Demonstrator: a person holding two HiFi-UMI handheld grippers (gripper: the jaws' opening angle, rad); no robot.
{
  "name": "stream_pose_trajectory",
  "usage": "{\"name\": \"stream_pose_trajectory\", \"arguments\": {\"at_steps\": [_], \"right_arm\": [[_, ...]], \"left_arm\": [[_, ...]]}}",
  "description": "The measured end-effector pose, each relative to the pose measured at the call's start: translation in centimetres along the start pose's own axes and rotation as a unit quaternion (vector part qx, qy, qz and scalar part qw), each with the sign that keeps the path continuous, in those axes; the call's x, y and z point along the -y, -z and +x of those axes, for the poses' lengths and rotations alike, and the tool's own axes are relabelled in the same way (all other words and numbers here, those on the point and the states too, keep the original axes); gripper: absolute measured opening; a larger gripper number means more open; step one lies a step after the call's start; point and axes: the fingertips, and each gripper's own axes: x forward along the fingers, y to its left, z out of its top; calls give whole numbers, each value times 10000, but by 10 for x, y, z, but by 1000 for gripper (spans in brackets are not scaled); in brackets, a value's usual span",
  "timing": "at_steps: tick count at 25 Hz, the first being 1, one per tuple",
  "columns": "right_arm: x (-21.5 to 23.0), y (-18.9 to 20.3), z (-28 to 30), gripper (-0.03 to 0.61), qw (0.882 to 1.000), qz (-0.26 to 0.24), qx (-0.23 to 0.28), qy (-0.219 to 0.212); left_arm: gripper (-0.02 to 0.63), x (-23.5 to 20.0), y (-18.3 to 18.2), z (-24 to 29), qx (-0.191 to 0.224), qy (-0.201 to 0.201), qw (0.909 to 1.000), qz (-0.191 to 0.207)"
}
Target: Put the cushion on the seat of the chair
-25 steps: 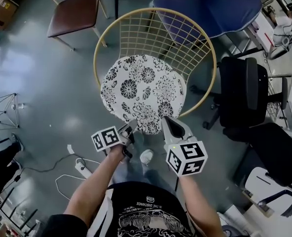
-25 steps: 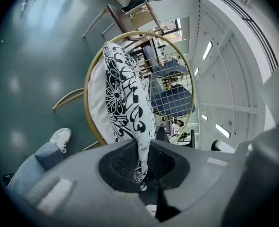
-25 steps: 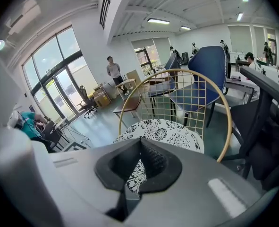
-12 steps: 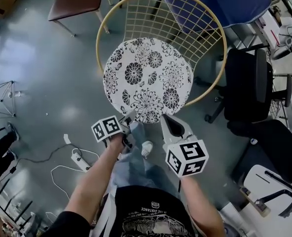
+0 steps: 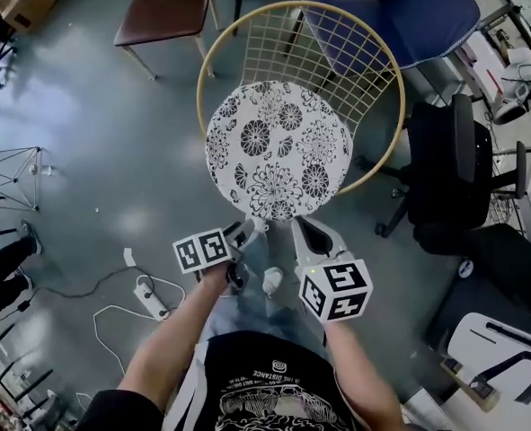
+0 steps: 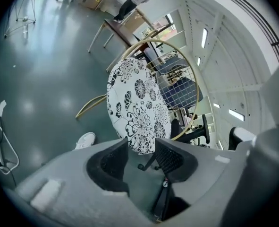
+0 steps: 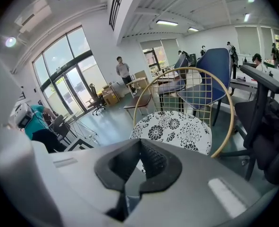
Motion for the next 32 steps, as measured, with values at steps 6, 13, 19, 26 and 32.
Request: {"name": "stream_pose_trajectory", "arguments": {"at_steps": [6, 13, 19, 26, 32], "right_arm": [[-14, -4, -26, -3, 9996, -23, 279, -31], [-35, -8, -64, -3, 9977, 13, 674, -37], [-54, -16, -97, -3, 9947, -220, 1001, -95], [-62, -11, -124, -3, 9916, -324, 1249, -47], [-60, -10, -133, -3, 9901, -339, 1363, 8]], "left_arm": [[124, 59, -6, -41, 379, 161, 9933, 1083], [34, 149, 0, -99, 889, 329, 9593, 2661], [-3, 197, 22, -130, 1097, 345, 9343, 3375], [-5, 222, 49, -141, 1112, 230, 9055, 4088], [-6, 222, 54, -143, 1140, 178, 9018, 4166]]}}
